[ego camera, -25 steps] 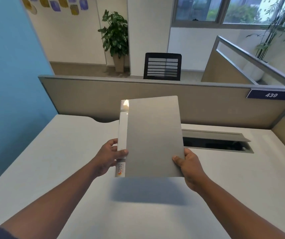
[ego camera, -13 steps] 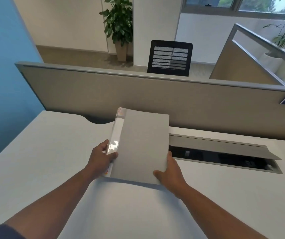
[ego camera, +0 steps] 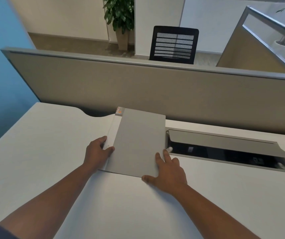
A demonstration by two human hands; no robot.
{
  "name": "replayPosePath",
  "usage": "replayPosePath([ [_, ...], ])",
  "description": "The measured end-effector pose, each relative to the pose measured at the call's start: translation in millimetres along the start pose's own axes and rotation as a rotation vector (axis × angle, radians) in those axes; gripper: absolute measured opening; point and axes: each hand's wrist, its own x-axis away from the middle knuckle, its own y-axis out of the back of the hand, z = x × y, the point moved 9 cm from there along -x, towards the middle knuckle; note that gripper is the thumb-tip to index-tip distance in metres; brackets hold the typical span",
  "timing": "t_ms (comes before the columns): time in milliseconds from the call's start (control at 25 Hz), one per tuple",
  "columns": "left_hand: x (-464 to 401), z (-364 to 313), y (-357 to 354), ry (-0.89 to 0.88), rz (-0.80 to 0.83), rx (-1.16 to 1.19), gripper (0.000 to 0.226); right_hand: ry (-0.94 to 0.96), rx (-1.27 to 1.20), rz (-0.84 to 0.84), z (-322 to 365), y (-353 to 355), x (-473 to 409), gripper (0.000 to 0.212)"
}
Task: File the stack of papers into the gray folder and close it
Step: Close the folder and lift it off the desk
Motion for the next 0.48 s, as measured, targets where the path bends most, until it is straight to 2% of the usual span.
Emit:
replayPosePath([
  [80,0.2,1.1,-1.3,-0.003,-0.001,0.001,0.066,0.015,0.032,0.0,-0.4,0.4,-1.7,0.115],
  [480,-3.3,5.4,1.5,0.005,-0.005,0.042,0.06,0.038,0.083,0.002,2.8,1.7,-3.3,0.113],
])
